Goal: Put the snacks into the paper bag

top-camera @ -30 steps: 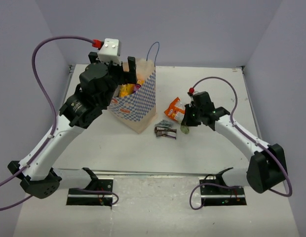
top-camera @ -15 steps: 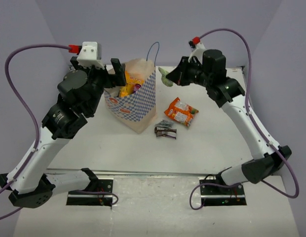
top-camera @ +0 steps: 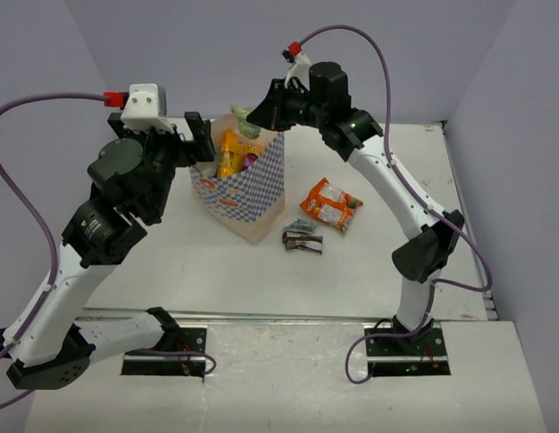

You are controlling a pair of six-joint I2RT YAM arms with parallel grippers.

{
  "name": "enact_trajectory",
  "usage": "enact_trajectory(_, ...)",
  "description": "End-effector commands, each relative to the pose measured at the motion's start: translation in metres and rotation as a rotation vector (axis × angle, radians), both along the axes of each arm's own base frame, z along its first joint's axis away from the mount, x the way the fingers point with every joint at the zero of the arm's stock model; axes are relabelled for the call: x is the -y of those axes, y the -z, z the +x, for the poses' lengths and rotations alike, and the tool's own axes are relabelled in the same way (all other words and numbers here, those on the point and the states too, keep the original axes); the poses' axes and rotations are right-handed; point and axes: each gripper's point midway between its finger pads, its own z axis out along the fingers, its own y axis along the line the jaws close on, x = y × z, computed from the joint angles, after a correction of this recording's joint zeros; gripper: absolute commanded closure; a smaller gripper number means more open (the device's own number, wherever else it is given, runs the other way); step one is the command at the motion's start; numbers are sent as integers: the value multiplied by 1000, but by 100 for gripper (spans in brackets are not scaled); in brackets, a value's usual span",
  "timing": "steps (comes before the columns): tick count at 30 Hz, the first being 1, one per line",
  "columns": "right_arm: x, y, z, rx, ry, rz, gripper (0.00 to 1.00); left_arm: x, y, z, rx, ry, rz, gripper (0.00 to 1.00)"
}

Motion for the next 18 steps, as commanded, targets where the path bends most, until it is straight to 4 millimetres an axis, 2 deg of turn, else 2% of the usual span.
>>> enact_trajectory(1,-24,-49,-17,99,-86,110,74,-9,2,3,18,-54,33,0)
enact_trajectory(2,-32,-49,-15,101,-99,131,50,-8,3,5,21,-53,40,0)
enact_trajectory(3,-35,-50,-14,97,-98,142,2,-7,5,6,19,-54,47,0)
enact_trajectory(7,-26,-69,-12,143,-38,173,1,-3,0,12,36,-57,59,0)
enact_trajectory(9,-15,-82,-16,178,-14,169,1,-2,-1,14,42,-60,69,0)
enact_trajectory(11,-4,-72,-14,144,15,141,1,-1,-3,16,48,-60,72,0)
enact_trajectory(12,5,-80,-22,157,21,144,1,0,-2,17,46,-59,74,0)
enact_trajectory(13,9,-60,-23,120,31,107,1,2,-2,18,43,-54,74,0)
enact_trajectory(18,55,-11,-33,103,168,-24,1,6,8,18,12,-37,69,0)
